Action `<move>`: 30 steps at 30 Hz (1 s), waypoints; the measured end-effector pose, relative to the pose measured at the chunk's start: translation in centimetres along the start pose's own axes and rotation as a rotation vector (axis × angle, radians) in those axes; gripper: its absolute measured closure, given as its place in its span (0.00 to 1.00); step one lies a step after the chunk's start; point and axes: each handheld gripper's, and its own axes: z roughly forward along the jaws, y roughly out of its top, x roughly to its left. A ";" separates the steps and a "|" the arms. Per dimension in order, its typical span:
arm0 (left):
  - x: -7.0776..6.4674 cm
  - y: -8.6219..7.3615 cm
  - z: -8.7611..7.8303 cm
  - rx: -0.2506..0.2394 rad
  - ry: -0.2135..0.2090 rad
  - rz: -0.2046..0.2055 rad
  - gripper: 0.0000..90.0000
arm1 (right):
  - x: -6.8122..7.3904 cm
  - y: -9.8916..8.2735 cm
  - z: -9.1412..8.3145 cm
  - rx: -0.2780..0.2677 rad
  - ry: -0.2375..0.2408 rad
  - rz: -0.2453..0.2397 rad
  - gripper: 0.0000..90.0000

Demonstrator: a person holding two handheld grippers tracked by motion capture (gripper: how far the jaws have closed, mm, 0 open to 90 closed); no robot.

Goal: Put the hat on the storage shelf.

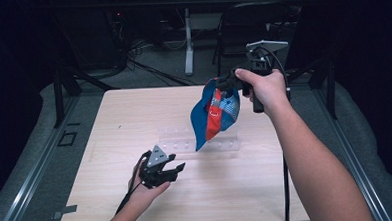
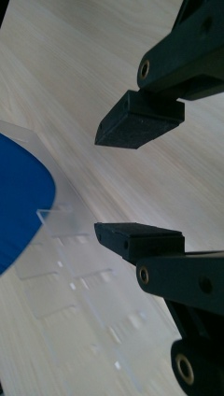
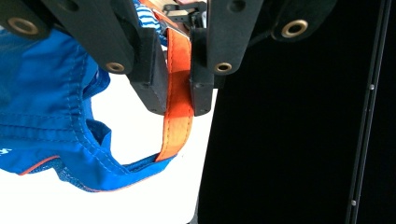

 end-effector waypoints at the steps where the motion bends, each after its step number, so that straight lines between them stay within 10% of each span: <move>1: 0.0 0.0 0.0 0.000 0.000 0.000 0.59 | 0.1 0.0 0.0 -0.001 0.000 0.005 0.87; 23: -2.2 3.0 4.3 -0.031 0.069 0.002 0.67 | 0.3 0.0 0.4 0.007 0.003 -0.004 0.86; 30: -2.1 3.1 4.7 -0.016 0.082 0.023 0.85 | 0.2 -0.1 0.2 0.003 0.002 -0.005 0.87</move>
